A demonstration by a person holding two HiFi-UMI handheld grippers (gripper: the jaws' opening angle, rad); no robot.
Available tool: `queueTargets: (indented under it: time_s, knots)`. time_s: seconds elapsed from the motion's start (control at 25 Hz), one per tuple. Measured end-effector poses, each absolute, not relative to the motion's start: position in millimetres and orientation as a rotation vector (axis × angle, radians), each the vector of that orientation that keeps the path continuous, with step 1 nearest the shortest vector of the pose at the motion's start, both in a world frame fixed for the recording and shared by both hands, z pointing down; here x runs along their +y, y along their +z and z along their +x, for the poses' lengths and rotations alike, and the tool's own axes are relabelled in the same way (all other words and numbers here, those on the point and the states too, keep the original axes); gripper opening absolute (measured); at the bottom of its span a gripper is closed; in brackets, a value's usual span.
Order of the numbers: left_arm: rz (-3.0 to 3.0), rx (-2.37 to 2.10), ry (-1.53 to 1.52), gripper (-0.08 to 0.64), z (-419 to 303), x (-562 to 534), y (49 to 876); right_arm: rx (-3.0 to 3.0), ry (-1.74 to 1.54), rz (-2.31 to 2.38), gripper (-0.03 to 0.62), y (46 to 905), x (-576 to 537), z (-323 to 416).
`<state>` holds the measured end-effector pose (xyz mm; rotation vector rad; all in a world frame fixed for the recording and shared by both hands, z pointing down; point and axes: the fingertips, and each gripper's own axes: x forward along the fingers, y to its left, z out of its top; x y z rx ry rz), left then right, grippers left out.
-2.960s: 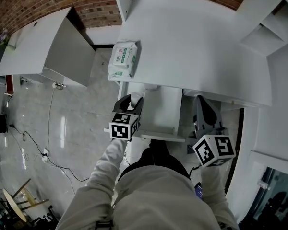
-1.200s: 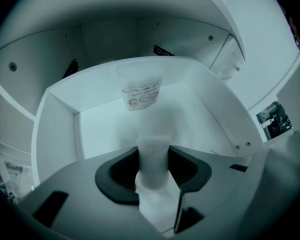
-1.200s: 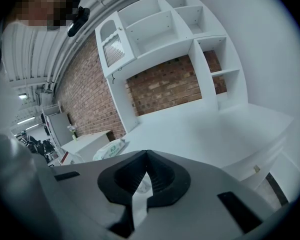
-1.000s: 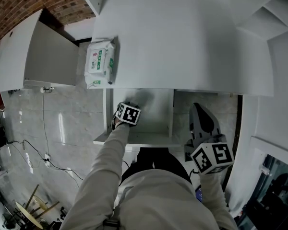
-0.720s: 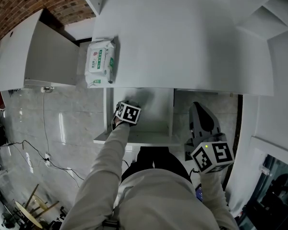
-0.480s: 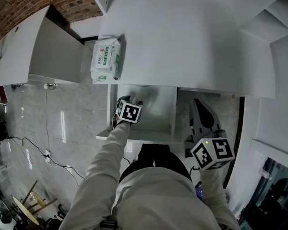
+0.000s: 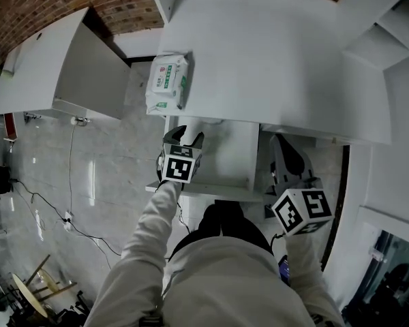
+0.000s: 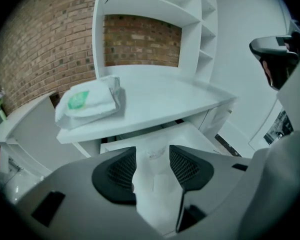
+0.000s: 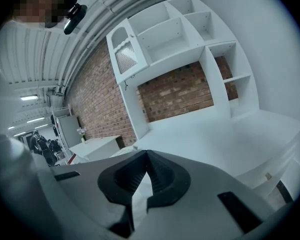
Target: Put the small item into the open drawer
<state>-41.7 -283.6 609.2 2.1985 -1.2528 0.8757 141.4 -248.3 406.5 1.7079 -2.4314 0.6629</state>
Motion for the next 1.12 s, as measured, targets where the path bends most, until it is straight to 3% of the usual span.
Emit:
queueTargets:
  time_s: [1.12]
  knots:
    - [2.397, -1.591, 0.373, 0.069, -114, -234, 429, -2.497, 0.489, 1.714, 0.028, 361, -201, 100]
